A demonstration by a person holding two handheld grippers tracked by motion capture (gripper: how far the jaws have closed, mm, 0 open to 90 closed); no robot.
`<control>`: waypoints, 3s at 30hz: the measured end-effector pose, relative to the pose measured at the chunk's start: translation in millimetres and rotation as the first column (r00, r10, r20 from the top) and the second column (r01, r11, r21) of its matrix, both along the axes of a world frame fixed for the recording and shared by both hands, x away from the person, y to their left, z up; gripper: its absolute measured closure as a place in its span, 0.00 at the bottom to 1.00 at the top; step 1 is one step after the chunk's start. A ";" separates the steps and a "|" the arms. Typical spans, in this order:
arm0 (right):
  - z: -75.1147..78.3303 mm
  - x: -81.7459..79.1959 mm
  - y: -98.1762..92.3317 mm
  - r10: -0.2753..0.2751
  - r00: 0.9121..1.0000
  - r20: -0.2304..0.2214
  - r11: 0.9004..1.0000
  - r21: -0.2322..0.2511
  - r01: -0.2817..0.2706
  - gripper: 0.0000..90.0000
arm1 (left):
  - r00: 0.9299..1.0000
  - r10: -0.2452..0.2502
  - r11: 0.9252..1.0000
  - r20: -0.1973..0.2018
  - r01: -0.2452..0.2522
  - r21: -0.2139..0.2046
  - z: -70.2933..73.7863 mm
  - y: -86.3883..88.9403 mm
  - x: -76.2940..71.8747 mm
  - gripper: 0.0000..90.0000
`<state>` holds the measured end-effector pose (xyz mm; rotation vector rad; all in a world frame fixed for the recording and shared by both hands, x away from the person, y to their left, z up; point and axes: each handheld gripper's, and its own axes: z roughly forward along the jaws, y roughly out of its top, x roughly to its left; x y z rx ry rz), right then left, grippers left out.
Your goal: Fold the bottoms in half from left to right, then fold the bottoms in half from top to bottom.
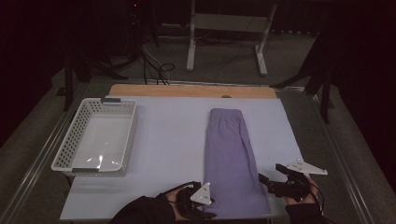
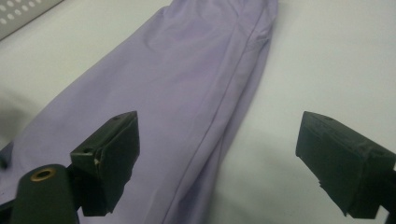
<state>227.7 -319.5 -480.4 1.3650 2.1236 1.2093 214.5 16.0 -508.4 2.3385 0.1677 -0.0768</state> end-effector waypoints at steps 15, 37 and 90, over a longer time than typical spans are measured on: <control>13.9 31.4 38.1 0.093 0.995 0.045 0.995 -0.052 -0.090 0.91 | 0.958 0.267 0.957 0.108 -0.250 -0.144 14.2 49.7 16.4 0.03; -33.7 92.7 39.5 -0.022 0.998 -0.065 0.955 -0.295 0.002 1.00 | 0.922 0.379 0.917 0.072 -0.364 -0.164 -4.2 67.9 28.9 0.03; 6.7 71.7 37.5 0.172 0.978 0.115 0.983 -0.077 -0.164 0.15 | 0.892 0.452 0.875 0.011 -0.441 -0.202 28.0 55.5 79.0 0.02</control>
